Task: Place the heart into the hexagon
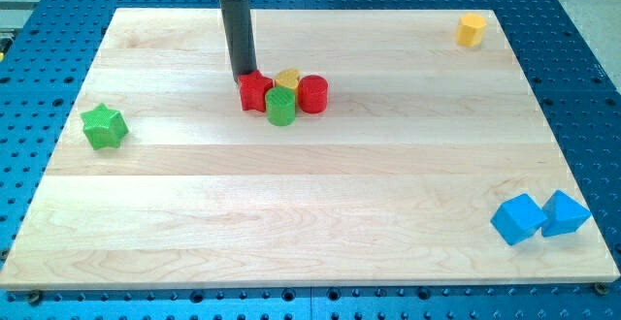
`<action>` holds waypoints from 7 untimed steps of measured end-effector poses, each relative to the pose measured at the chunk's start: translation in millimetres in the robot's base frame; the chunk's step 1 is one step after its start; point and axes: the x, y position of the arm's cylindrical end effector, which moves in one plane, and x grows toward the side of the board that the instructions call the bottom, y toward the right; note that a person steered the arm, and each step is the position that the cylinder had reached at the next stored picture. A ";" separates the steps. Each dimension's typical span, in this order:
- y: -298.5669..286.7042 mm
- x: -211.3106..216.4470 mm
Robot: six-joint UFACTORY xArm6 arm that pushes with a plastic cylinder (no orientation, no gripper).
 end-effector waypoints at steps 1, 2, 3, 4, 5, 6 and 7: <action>0.0 36.6; 0.0 74.3; 6.9 79.8; 37.7 54.1; 81.6 21.9; 85.3 -15.8; 87.4 -23.3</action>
